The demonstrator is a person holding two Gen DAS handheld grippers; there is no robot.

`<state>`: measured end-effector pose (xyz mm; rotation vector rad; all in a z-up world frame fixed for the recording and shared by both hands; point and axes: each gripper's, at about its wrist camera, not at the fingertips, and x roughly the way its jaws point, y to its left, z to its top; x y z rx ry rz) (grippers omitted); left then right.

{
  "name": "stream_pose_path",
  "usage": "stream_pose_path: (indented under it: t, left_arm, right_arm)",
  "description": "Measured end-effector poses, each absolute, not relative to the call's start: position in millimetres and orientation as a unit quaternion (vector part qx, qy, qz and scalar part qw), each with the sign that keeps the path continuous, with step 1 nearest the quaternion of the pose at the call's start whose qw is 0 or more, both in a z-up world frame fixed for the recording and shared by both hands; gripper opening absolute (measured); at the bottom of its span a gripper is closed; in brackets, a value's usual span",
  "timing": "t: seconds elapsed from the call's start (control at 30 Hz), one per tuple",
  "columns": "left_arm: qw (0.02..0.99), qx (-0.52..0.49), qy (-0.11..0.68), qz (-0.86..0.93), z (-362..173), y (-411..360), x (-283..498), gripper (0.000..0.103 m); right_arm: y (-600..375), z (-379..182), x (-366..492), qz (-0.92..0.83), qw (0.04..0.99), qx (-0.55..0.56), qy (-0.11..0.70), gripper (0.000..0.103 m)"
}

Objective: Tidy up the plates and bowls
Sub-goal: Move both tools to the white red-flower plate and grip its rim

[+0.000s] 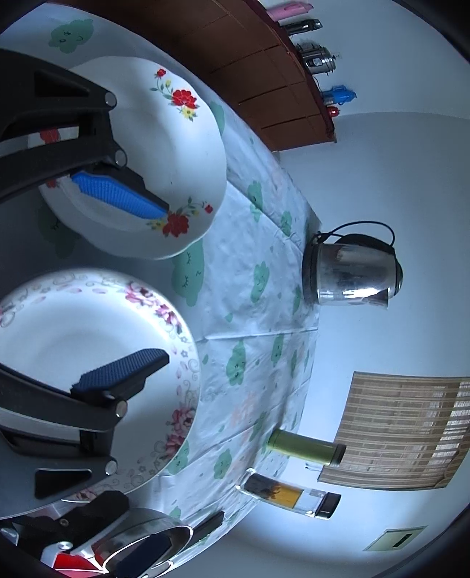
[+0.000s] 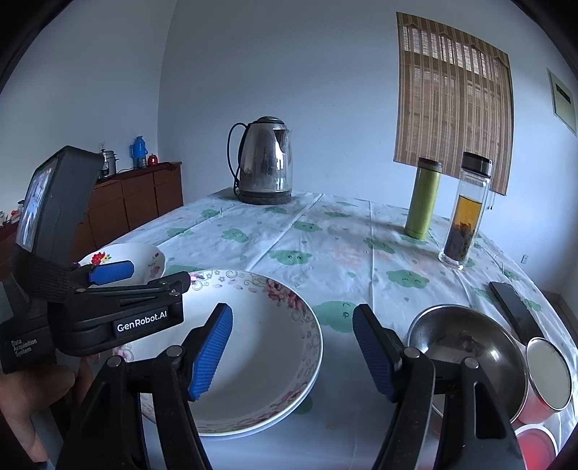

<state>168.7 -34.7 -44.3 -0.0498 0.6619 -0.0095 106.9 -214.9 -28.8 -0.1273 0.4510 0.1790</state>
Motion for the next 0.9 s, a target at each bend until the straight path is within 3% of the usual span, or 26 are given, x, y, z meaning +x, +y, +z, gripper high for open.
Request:
stream_pose_path:
  t: [0.3, 0.47, 0.9]
  left_arm:
    - [0.944, -0.026, 0.33, -0.001, -39.8, -27.5, 159.8, 0.076]
    - [0.947, -0.016, 0.322, 0.019, -27.3, -12.6, 144.6, 0.084]
    - [0.943, -0.013, 0.309, 0.122, -1.1, 77.9, 151.7, 0.087]
  right_arm:
    - [-211.7, -32.3, 107.7, 0.129, 0.951, -0.058, 0.274, 0.071]
    - [-203.3, -15.3, 99.6, 0.164, 0.941, -0.065, 0.29, 0.071]
    - [-164.2, -3.0, 126.6, 0.207, 0.932, -0.049, 0.294, 0.071]
